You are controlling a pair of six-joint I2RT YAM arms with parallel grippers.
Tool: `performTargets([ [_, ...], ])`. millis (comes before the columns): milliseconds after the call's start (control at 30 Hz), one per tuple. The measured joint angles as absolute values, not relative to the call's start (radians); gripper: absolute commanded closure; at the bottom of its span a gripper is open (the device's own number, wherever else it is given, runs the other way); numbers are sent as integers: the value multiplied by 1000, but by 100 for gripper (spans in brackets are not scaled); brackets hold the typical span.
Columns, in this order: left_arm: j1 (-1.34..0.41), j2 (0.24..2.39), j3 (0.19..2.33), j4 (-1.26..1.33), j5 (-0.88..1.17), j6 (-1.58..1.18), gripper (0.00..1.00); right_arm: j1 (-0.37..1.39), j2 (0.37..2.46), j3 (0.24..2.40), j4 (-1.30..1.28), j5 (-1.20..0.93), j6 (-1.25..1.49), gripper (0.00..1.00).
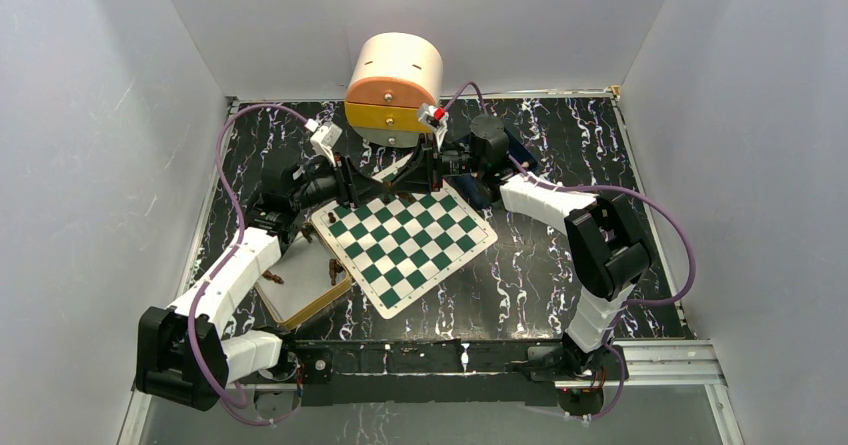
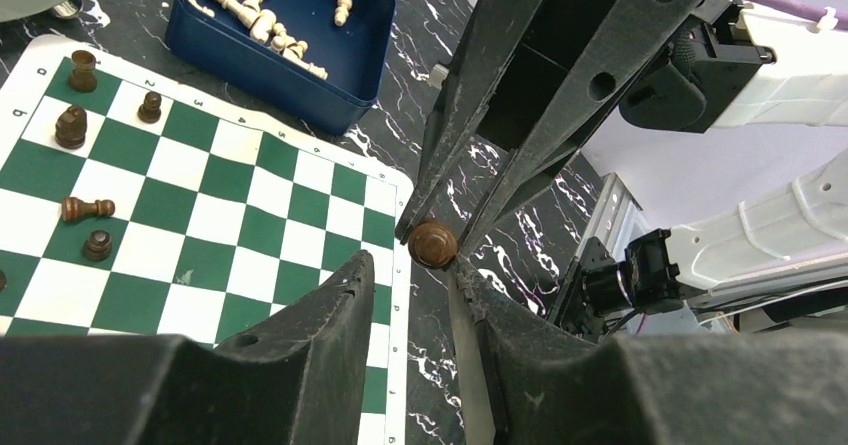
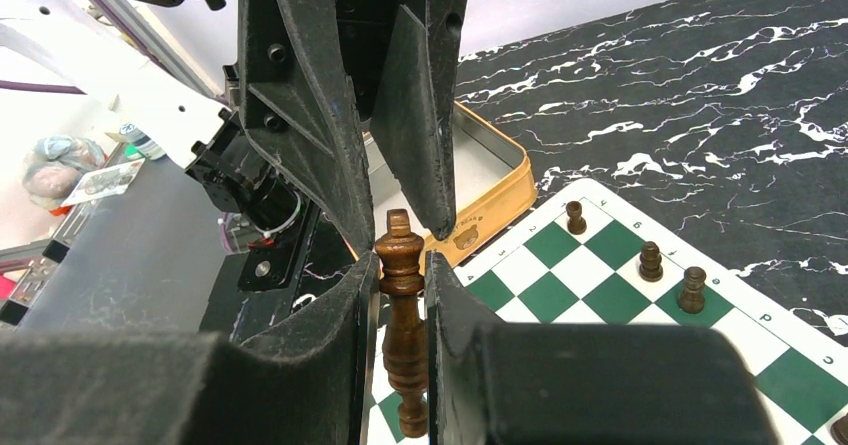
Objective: Set up the chess pieces on the board
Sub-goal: Pick up the chess piece from the chessboard.
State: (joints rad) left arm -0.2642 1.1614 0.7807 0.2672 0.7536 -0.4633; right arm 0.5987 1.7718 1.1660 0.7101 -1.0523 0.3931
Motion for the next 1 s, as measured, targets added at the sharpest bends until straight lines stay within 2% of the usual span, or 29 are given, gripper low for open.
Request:
performTargets([
  [167, -265, 1162, 780, 305, 747, -495, 64, 598, 1772, 1166, 715, -1064, 399, 91],
  [333, -265, 1162, 772, 395, 744, -577, 71, 598, 1772, 1166, 722, -1074, 414, 91],
  [733, -266, 1162, 748, 439, 749, -616, 74, 598, 1772, 1163, 790, -1077, 470, 91],
  [867, -269, 1161, 743, 457, 749, -631, 84, 598, 1774, 1158, 814, -1076, 495, 91],
  [1000, -273, 1161, 739, 479, 748, -643, 100, 598, 1776, 1148, 838, -1077, 524, 88],
])
